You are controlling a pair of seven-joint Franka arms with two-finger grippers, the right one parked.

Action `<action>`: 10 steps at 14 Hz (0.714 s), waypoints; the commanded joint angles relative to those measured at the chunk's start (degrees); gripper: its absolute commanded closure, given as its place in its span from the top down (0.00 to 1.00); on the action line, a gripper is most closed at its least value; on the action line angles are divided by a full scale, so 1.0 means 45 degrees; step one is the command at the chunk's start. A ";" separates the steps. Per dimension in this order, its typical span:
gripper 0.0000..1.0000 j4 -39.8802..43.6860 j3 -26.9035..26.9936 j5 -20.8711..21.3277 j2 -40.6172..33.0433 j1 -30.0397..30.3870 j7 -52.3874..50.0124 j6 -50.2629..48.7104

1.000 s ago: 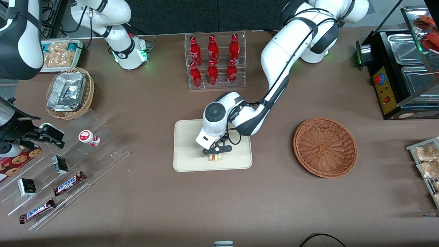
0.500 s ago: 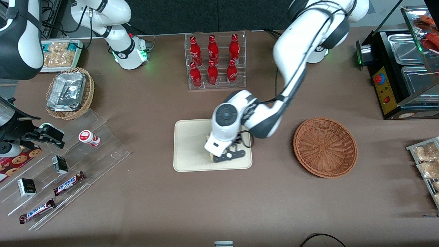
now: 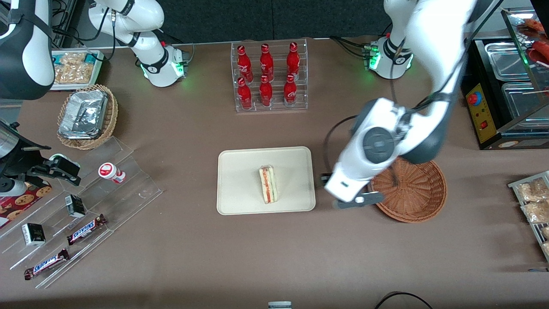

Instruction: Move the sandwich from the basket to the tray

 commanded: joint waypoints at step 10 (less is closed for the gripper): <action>1.00 -0.3919 0.0026 -0.0568 -0.6757 0.3977 0.5365 -0.2650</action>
